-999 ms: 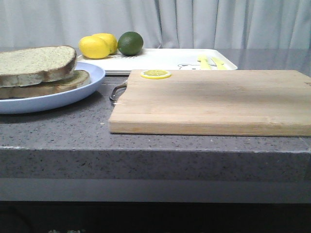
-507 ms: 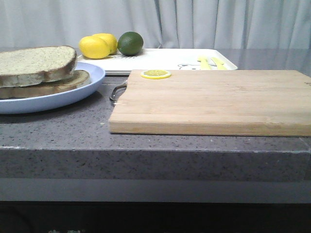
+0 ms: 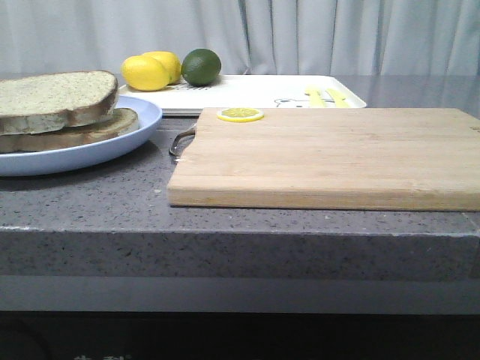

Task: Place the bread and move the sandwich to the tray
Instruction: 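Open the right gripper and withdraw it from the sandwich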

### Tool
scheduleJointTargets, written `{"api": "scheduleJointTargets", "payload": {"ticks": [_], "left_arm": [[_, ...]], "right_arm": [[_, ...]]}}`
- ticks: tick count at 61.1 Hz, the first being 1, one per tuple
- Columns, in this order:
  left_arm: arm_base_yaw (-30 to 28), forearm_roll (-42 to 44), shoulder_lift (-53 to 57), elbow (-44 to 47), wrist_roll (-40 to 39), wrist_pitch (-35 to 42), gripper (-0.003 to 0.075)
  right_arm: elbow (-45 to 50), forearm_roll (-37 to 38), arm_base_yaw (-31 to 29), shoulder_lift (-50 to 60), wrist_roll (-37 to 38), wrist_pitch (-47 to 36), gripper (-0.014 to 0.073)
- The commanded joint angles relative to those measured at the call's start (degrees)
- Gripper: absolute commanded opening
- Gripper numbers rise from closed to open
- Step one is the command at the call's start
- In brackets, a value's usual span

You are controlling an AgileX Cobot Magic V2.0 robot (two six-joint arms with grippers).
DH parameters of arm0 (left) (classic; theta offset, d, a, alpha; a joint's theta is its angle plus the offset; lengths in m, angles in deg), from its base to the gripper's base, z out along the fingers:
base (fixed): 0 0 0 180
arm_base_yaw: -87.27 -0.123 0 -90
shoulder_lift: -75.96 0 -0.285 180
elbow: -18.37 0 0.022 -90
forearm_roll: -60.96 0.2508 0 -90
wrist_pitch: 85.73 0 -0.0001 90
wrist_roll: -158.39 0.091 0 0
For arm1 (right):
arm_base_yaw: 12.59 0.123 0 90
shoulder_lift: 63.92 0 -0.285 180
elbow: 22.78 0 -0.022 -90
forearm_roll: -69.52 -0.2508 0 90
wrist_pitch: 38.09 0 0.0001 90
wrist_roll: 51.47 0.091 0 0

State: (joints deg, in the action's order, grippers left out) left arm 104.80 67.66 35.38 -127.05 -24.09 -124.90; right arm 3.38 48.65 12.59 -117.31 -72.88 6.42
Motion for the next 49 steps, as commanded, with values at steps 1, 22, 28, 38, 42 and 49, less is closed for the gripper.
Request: {"api": "scheduleJointTargets", "payload": {"ticks": [1, 22, 28, 38, 42, 49], "left_arm": [[-0.6, 0.7, -2.2, -4.6, -0.6, -2.9, 0.0438], [-10.6, -0.2, -18.0, -15.6, -0.7, -17.6, 0.0438], [-15.3, -4.0, -22.5, -17.4, 1.5, -16.3, 0.0437], [-22.5, -14.7, -30.0, -19.8, 8.0, -15.8, 0.0437], [-25.1, -20.7, -33.2, -20.6, 11.7, -15.8, 0.0437], [-29.4, -31.9, -38.1, -21.7, 19.0, -15.8, 0.0437]], "right_arm": [[-1.5, -0.7, -0.4, 0.5, 0.0, -3.8, 0.0415], [-1.5, -0.7, -0.4, 0.5, 0.0, -3.8, 0.0415], [-1.5, -0.7, -0.4, 0.5, 0.0, -3.8, 0.0415], [-1.5, -0.7, -0.4, 0.5, 0.0, -3.8, 0.0415], [-1.5, -0.7, -0.4, 0.5, 0.0, -3.8, 0.0415], [-1.5, -0.7, -0.4, 0.5, 0.0, -3.8, 0.0415]]}}
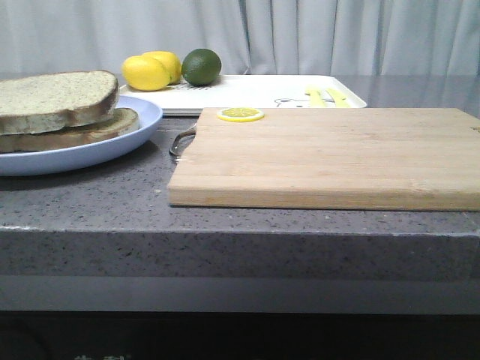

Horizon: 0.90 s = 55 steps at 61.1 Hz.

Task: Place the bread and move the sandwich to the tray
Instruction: 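Grasp the blue plate rim with the left gripper and lift it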

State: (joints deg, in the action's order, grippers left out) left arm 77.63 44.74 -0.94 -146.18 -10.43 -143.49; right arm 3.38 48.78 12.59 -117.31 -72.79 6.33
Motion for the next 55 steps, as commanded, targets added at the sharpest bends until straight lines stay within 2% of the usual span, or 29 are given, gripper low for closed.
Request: {"api": "scheduleJointTargets", "payload": {"ticks": [1, 9, 23, 46, 55], "left_arm": [[-3.0, -10.9, -2.7, -2.6, 6.5, 2.7, 0.0436], [-5.3, -16.8, -7.6, -3.4, 8.9, 3.0, 0.039], [-5.3, -20.7, -14.4, -3.6, 10.3, 4.3, 0.0298], [-5.2, -22.8, -20.9, -3.6, 10.4, 5.7, 0.0295], [-5.2, -26.3, -22.5, -3.6, 13.5, 5.5, 0.0295]], "right_arm": [[-1.5, -0.9, -0.4, 0.5, -0.1, -3.7, 0.0415], [-1.5, -0.9, -0.4, 0.5, -0.1, -3.7, 0.0415], [-1.5, -0.9, -0.4, 0.5, -0.1, -3.7, 0.0415], [-1.5, -0.9, -0.4, 0.5, -0.1, -3.7, 0.0415], [-1.5, -0.9, -0.4, 0.5, -0.1, -3.6, 0.0415]]}}
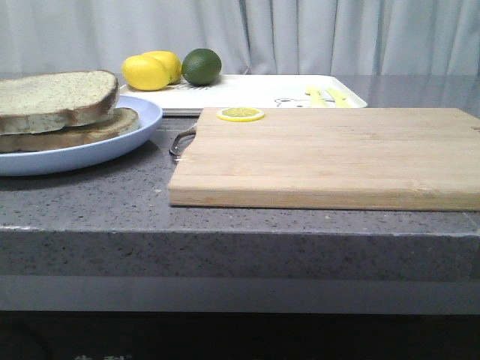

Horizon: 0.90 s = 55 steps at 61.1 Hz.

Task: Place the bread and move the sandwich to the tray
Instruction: 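Grasp the blue plate rim with the left gripper and lift it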

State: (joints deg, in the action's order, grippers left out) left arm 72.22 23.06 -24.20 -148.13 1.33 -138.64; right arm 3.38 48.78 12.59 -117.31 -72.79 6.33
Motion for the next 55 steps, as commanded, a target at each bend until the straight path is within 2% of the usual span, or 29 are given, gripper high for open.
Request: {"api": "scheduleJointTargets", "payload": {"ticks": [1, 12, 22, 33, 55], "left_arm": [[0.2, -5.0, 0.6, -1.7, 1.9, 0.6, 0.0295], [0.2, -5.4, 0.0, -1.7, 2.9, 0.5, 0.027], [0.2, -6.6, 0.0, -1.7, 2.9, 0.5, 0.0113], [0.2, -8.4, 0.2, -1.7, 3.0, 0.8, -0.0018], [0.2, -18.8, 6.7, -1.8, 10.8, -0.2, -0.002]], "right_arm": [[-1.5, -0.9, -0.4, 0.5, -0.1, -3.6, 0.0415], [-1.5, -0.9, -0.4, 0.5, -0.1, -3.6, 0.0415], [-1.5, -0.9, -0.4, 0.5, -0.1, -3.6, 0.0415], [-1.5, -0.9, -0.4, 0.5, -0.1, -3.6, 0.0415], [-1.5, -0.9, -0.4, 0.5, -0.1, -3.6, 0.0415]]}}
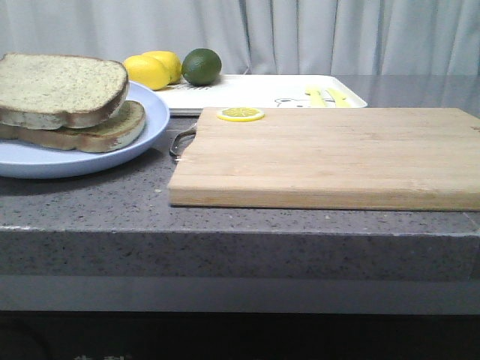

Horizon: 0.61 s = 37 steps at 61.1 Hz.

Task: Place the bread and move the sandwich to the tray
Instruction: 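Grasp the blue plate rim with the left gripper and lift it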

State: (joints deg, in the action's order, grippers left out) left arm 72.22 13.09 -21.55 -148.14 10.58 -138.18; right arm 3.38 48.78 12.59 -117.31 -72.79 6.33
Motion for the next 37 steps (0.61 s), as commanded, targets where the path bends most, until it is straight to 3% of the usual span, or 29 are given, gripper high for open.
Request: {"api": "scheduleJointTargets", "payload": {"ticks": [1, 16, 37], "left_arm": [[0.2, -9.6, 4.2, -1.9, 2.0, -0.6, -0.002], [4.9, -12.3, 1.1, -10.0, 1.8, -0.7, -0.002], [14.1, -11.6, -12.8, -31.0, -11.7, -1.7, -0.002]], "right_arm": [[-1.5, -0.9, -0.4, 0.5, -0.1, -3.6, 0.0415], [-1.5, -0.9, -0.4, 0.5, -0.1, -3.6, 0.0415], [-1.5, -0.9, -0.4, 0.5, -0.1, -3.6, 0.0415]]}}
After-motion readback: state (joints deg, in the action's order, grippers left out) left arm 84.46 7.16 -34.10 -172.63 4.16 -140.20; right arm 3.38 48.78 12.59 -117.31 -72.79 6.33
